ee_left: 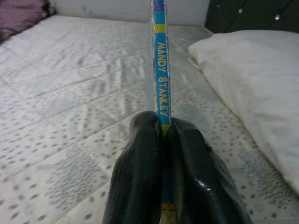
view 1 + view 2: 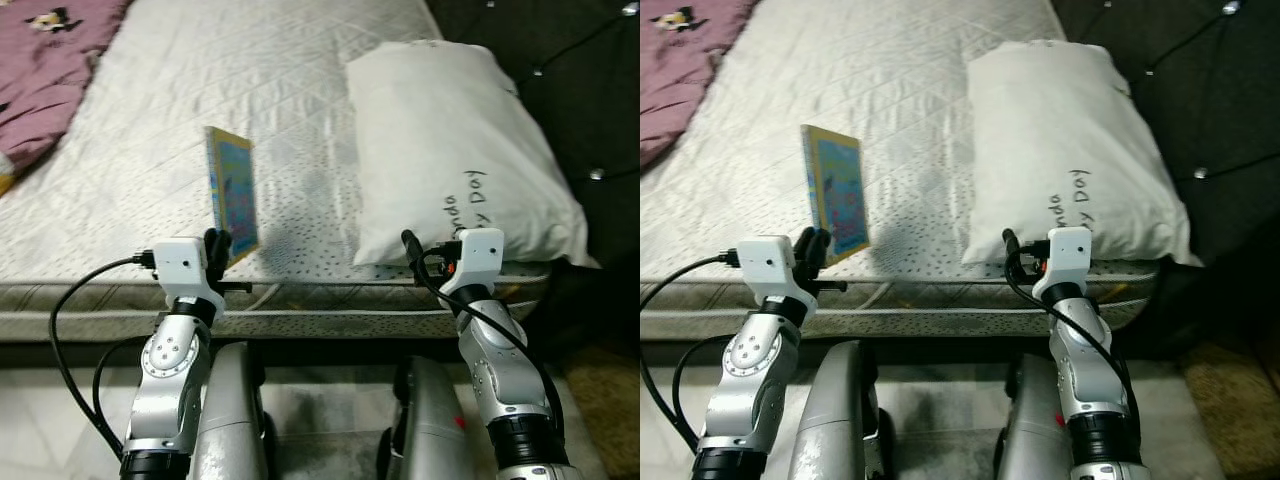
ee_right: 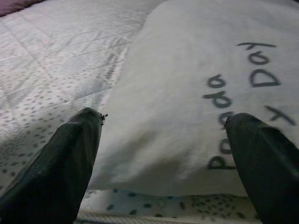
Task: Clean up the room
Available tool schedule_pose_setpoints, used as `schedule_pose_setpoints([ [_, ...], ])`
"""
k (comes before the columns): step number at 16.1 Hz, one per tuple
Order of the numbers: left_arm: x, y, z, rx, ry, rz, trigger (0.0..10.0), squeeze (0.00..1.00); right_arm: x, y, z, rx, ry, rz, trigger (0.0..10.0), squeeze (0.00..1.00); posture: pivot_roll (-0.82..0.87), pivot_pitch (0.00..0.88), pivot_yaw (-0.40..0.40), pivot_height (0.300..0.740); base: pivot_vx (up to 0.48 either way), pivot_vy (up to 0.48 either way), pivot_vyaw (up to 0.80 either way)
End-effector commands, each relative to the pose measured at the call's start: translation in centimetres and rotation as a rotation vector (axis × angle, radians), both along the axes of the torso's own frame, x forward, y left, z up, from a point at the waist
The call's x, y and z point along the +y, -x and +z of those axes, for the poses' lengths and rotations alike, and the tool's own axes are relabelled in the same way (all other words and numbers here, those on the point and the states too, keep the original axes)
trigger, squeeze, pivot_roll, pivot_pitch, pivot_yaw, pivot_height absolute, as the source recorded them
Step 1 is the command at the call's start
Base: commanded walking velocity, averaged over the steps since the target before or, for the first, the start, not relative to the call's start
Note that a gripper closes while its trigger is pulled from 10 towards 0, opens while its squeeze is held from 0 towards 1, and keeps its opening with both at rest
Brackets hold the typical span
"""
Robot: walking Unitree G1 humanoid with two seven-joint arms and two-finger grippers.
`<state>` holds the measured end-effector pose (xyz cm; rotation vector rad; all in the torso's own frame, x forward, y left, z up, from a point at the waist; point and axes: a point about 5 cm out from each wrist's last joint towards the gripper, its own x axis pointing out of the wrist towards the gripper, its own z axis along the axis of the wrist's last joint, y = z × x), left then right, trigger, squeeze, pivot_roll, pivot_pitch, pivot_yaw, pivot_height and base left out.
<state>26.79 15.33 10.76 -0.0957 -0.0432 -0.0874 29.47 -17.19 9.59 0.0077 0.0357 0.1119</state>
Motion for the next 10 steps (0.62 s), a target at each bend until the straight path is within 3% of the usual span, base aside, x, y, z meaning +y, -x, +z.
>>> schedule_pose_setpoints([
  [1,0.22,-0.21,1.09,-0.055,0.000,0.007,10.0,0.00,-0.15,-0.05,-0.08,0.007,-0.006,-0.005,10.0,0.00,-0.01,0.115,0.019,0.562,0.360,0.000,0.00],
  [7,0.19,-0.22,1.03,-0.049,-0.004,0.003,10.0,0.00,-0.18,-0.10,-0.09,0.009,-0.003,-0.007,10.0,0.00,-0.01,0.120,0.019,0.562,0.331,0.000,0.00],
  [10,0.21,-0.34,0.92,-0.040,0.006,0.018,10.0,0.00,-0.18,-0.08,-0.09,0.008,-0.008,-0.008,10.0,0.00,-0.01,0.122,0.020,0.562,0.000,0.000,0.00],
])
